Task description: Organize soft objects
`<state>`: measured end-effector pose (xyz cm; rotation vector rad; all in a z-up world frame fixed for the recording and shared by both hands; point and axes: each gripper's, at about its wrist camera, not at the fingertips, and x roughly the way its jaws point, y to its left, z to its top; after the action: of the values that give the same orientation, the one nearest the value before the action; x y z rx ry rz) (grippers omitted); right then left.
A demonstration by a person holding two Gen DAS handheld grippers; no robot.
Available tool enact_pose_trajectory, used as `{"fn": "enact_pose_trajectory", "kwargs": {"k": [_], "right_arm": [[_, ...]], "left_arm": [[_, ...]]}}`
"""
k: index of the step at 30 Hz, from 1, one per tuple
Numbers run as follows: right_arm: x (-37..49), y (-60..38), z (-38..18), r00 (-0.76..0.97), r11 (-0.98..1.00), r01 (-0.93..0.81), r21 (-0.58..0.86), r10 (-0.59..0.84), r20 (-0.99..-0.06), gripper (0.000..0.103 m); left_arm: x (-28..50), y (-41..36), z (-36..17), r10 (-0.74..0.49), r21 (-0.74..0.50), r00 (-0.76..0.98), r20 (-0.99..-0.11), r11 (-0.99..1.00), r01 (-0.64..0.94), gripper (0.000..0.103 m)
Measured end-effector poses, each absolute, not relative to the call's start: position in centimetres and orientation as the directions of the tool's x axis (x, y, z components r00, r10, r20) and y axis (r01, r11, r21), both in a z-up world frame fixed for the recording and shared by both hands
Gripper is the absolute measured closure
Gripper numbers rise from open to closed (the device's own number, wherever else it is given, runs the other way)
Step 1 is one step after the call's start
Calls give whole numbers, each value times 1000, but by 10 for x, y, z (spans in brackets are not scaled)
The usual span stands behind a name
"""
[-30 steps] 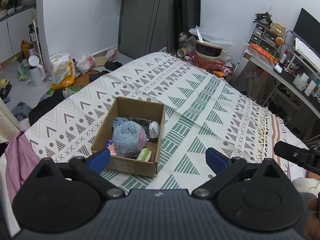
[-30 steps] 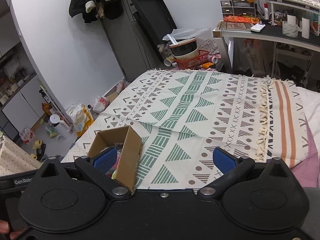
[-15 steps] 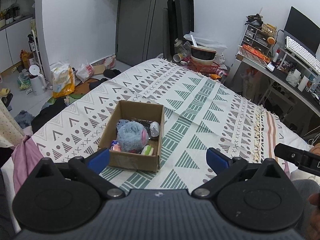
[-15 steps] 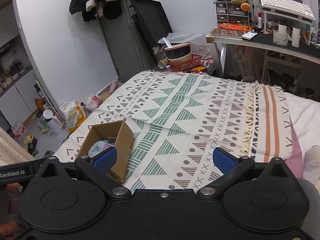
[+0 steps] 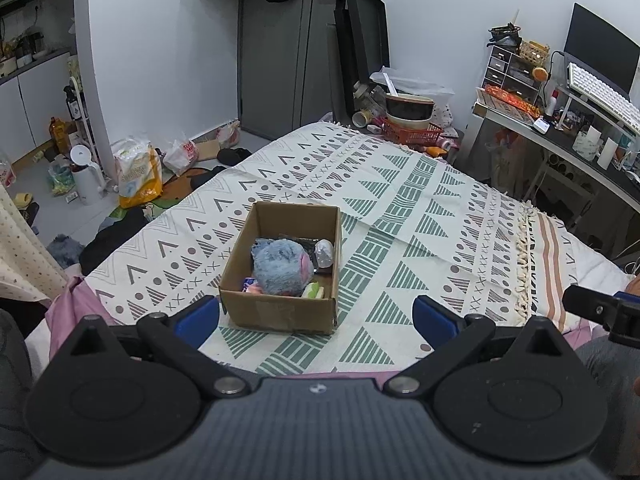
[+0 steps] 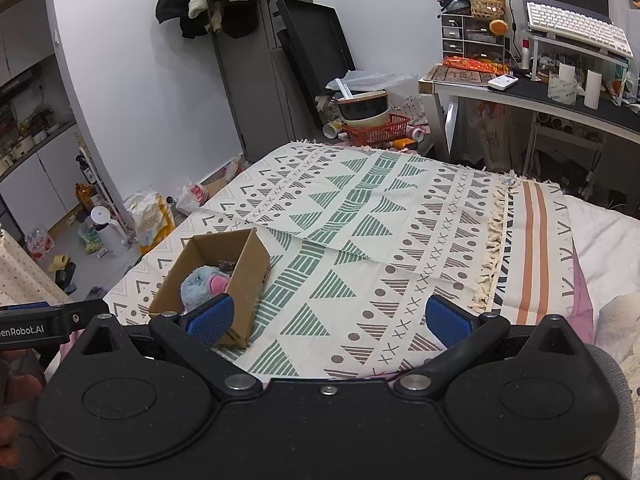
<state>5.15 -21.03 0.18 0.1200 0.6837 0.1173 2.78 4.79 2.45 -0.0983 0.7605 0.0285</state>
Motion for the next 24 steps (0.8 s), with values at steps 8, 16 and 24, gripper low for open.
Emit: {"fn": "enact_pose_trajectory", "kwargs": {"k": [8,16,24], "right_arm": [[46,-211,5,770,983,-83,162,166,-616,0],[45,-212,6,773,982,-74,173,166,-613,0],[45,-209,3,766,984,-82,159,164,-621,0]], "left_arm": [[19,52,30,3,-69,732,-681,995,-68,1],[16,53,31,5,-66,734,-679,996,-68,1],[15,54,32,5,-69,737,-676,995,-70,1]]}}
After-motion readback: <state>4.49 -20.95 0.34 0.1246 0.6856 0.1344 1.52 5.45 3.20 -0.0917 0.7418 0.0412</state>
